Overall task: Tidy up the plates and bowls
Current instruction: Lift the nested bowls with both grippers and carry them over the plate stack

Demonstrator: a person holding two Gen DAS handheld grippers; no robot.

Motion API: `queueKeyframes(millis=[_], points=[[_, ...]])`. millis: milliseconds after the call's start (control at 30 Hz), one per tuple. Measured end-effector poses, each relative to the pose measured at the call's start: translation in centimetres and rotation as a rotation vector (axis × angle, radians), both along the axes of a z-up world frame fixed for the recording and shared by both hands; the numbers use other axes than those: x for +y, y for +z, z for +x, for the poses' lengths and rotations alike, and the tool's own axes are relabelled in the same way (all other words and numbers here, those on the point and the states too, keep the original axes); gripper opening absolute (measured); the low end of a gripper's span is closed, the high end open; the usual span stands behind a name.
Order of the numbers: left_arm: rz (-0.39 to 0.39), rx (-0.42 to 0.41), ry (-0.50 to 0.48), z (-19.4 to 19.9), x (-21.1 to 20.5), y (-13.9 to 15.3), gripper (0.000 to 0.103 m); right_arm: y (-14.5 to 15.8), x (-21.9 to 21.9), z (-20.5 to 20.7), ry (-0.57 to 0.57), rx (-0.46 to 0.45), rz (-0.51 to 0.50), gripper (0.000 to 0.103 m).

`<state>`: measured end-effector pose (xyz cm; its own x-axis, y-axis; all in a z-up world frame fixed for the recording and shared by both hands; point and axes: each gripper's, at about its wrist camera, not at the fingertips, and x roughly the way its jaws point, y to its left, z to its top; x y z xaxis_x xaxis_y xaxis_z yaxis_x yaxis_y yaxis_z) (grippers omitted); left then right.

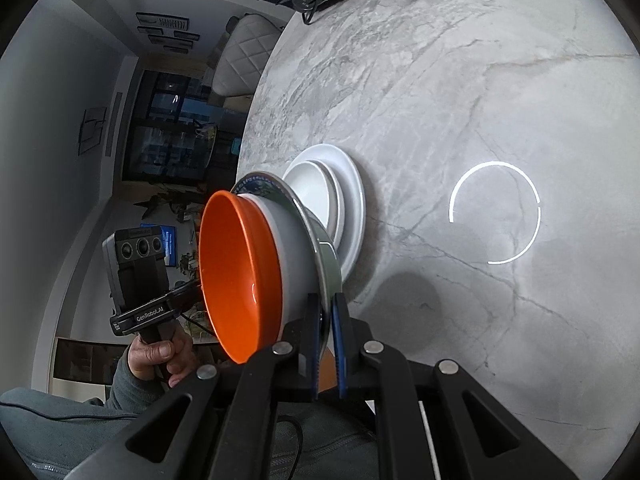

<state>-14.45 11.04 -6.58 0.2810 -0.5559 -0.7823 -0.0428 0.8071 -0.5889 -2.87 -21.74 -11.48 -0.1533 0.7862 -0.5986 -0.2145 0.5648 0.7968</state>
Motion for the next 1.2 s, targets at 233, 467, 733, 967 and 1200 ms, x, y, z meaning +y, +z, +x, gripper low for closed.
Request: queueKeyframes(millis=[233, 467, 733, 967, 1200], points=[[0.017, -0.004, 0.017, 1.0, 5.3, 0.8, 0.007, 0.4, 4.7, 1.0, 0.027, -0.007, 0.003, 0.01], [0.032, 0.004, 0.02, 2.3, 10.1, -0.1, 0.007, -0.7, 8.5, 1.9, 0.034, 0.013, -0.003, 0.01], [0.029, 0.028, 0.015, 3.7, 13.3, -2.7, 0.007, -2.8, 11.6, 2.6, 0.039, 0.047, -0.037, 0.01], [0.024, 0.064, 0.004, 4.1, 14.2, -5.4, 0.007, -4.4, 12.4, 3.0, 0.026, 0.073, -0.07, 0.01], [0.019, 0.087, -0.005, 4.4, 14.6, -6.9, 0.007, -5.4, 12.4, 3.0, 0.015, 0.085, -0.094, 0.01]])
